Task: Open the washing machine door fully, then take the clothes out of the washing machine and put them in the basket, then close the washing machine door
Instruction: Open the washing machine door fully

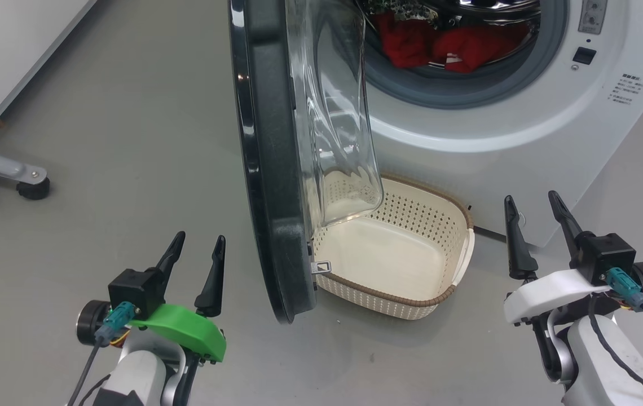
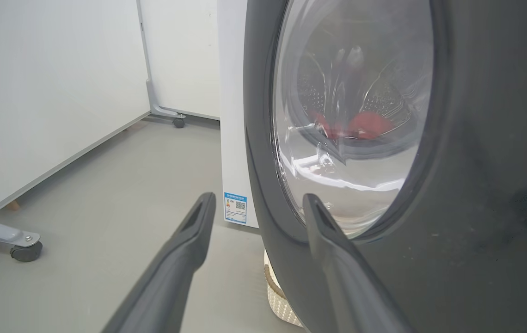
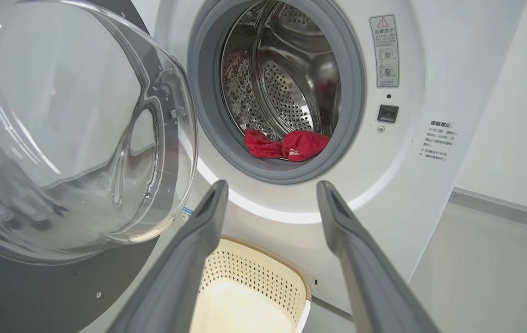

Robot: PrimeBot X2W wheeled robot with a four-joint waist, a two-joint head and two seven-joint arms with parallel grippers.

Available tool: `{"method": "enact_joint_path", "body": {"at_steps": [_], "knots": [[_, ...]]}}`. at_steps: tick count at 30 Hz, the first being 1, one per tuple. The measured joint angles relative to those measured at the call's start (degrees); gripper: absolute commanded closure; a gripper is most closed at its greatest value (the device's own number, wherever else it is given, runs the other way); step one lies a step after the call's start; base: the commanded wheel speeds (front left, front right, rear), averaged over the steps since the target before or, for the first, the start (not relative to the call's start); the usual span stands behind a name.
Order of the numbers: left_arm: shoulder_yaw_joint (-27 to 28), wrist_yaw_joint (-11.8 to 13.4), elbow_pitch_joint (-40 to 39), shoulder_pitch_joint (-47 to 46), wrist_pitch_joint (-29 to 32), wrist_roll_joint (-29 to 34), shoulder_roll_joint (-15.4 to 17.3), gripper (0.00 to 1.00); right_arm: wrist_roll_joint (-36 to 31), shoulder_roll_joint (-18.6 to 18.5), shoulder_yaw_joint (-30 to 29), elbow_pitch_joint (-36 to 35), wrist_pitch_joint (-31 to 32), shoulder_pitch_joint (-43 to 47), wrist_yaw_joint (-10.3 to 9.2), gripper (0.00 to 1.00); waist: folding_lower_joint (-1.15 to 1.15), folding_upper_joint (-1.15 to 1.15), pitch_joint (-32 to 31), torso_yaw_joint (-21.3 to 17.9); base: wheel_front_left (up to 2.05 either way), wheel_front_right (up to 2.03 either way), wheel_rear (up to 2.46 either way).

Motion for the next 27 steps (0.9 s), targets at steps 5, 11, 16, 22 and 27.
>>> {"method": "enact_joint_path", "body": {"at_steps": [5,11,16,22,27], "knots": [[0.0,-0.1,0.1,0.0,0.0,0.0,0.0,1.00,-0.8,0.4,-0.7,0.5,0.0,0.6,0.12,0.00,0.00,0.00,-0.1,0.1,0.00,0.00,0.00],[0.5,-0.1,-0.1,0.0,0.0,0.0,0.0,1.00,-1.1,1.1,-1.7,0.9,0.0,0.9,0.58,0.00,0.00,0.00,-0.7,0.4,0.00,0.00,0.00],[2.5,0.0,-2.9,0.0,0.0,-0.1,0.0,1.00,-1.7,1.8,-2.1,1.0,0.0,1.0,0.67,0.00,0.00,0.00,-1.0,0.5,0.00,0.00,0.00],[4.9,0.4,-9.4,-0.4,0.0,0.1,0.0,1.00,-2.2,2.1,-2.9,1.3,0.0,1.6,1.15,0.00,0.00,0.00,-1.5,0.6,0.00,0.00,0.00],[6.0,0.5,-17.2,-2.8,0.0,1.3,0.2,1.00,-2.5,2.7,-3.7,1.6,0.0,2.0,1.59,0.00,0.00,0.00,-2.4,0.6,0.00,0.00,0.00]]}}
